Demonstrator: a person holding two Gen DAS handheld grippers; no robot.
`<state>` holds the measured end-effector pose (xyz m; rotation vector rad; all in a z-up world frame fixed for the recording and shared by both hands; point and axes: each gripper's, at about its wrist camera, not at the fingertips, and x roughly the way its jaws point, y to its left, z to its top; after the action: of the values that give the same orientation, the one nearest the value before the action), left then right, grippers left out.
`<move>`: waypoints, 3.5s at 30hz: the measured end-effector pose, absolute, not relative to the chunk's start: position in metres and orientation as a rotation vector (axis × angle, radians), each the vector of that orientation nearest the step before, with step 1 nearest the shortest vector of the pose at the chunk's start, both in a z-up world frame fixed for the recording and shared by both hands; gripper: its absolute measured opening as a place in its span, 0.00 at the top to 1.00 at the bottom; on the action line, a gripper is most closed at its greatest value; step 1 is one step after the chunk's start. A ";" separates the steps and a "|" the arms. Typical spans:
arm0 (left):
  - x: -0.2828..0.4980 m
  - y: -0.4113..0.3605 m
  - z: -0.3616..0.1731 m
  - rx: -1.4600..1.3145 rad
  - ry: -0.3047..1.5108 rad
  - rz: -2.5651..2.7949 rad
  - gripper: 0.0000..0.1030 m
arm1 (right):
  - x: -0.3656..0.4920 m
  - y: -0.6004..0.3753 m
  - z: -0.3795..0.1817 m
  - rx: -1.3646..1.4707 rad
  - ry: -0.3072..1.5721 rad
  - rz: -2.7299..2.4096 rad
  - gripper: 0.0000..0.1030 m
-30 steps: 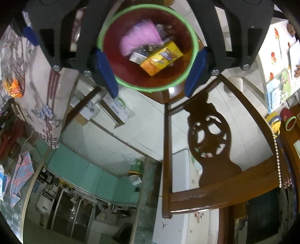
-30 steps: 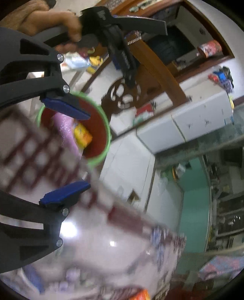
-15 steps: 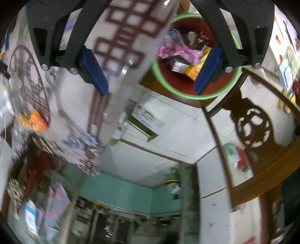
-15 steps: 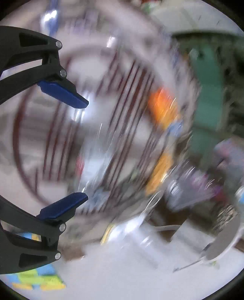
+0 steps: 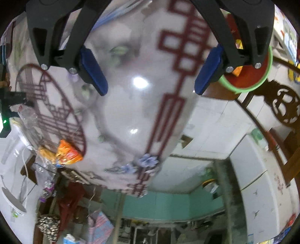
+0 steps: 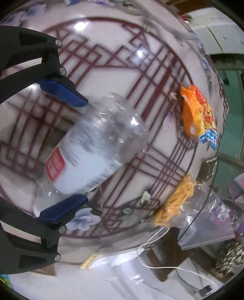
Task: Collect trash
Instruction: 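Grasp the clear red-labelled water bottle with the right gripper while the left grasps the orange chip bag, then carry the water bottle and chip bag over the red bucket with both grippers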
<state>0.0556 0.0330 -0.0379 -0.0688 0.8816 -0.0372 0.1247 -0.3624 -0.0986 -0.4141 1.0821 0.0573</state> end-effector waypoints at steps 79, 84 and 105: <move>-0.036 0.109 0.015 -0.122 0.731 -0.142 0.44 | -0.064 -0.086 0.058 -0.045 0.702 0.199 0.44; -0.035 0.125 0.010 -0.156 0.753 -0.112 0.44 | -0.059 -0.068 0.054 -0.064 0.707 0.214 0.44; -0.042 0.201 -0.012 -0.185 0.797 0.094 0.44 | -0.038 -0.005 0.026 -0.089 0.764 0.335 0.44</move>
<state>-0.0424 0.2009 -0.0118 -0.1853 0.7971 0.0935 -0.0378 -0.0054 0.0265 -0.0892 0.7641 0.3350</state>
